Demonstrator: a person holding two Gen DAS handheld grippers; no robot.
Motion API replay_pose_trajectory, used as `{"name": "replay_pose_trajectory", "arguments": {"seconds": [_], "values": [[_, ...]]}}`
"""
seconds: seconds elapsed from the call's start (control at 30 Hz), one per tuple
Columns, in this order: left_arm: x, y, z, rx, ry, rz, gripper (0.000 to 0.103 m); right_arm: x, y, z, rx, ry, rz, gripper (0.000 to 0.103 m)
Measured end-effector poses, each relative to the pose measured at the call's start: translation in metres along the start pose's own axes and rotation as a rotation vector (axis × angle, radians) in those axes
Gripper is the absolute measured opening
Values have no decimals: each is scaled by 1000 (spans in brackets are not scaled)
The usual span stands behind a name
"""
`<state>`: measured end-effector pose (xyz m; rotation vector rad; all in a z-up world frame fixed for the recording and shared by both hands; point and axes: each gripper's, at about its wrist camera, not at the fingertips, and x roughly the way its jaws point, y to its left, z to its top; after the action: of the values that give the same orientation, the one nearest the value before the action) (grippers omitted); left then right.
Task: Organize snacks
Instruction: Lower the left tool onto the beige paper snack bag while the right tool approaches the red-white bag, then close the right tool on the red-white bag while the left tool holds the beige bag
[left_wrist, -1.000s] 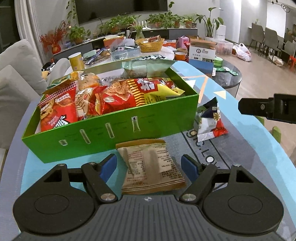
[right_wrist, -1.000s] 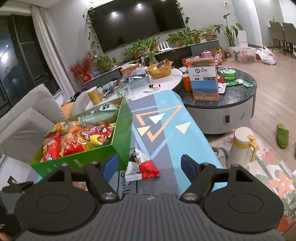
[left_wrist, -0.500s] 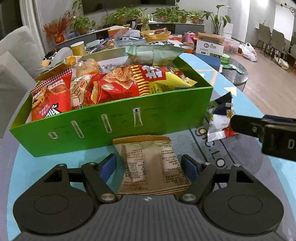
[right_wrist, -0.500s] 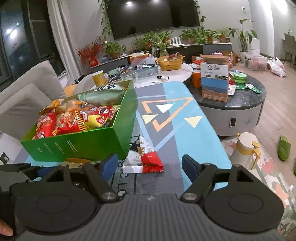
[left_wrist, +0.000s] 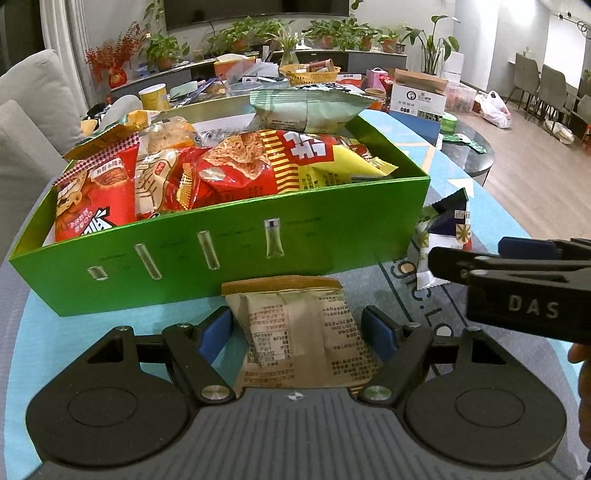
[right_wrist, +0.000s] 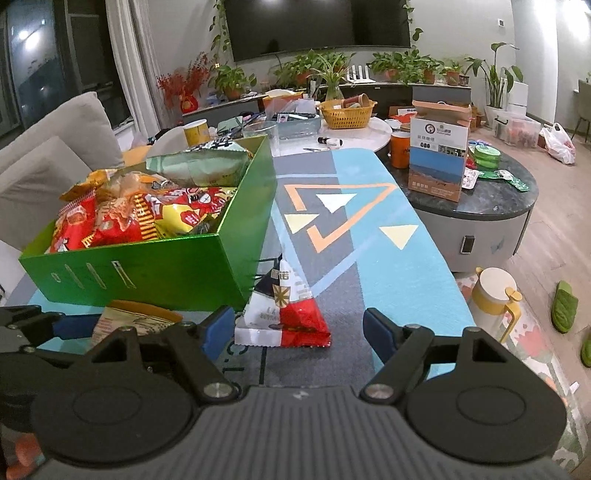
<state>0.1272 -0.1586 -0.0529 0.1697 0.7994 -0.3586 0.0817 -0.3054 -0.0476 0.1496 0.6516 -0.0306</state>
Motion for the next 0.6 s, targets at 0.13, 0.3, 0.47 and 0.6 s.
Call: {"name": "replay_pose_trajectory", "arguments": {"seconds": [0.13,0.3,0.47,0.6], "values": [[2,1,0,0,-11,-13,78,6,3,1,-19,5,-9,62],[1,2,-2,8,-40,-28,67,15,4,3,-28,11,-14,62],[-5,3,-6,19,-51,-49,59,17,7,3,-43,10,-16,62],[-11,2,-9,45,-69,-49,57,16,8,2,-46,5,-10,61]]}}
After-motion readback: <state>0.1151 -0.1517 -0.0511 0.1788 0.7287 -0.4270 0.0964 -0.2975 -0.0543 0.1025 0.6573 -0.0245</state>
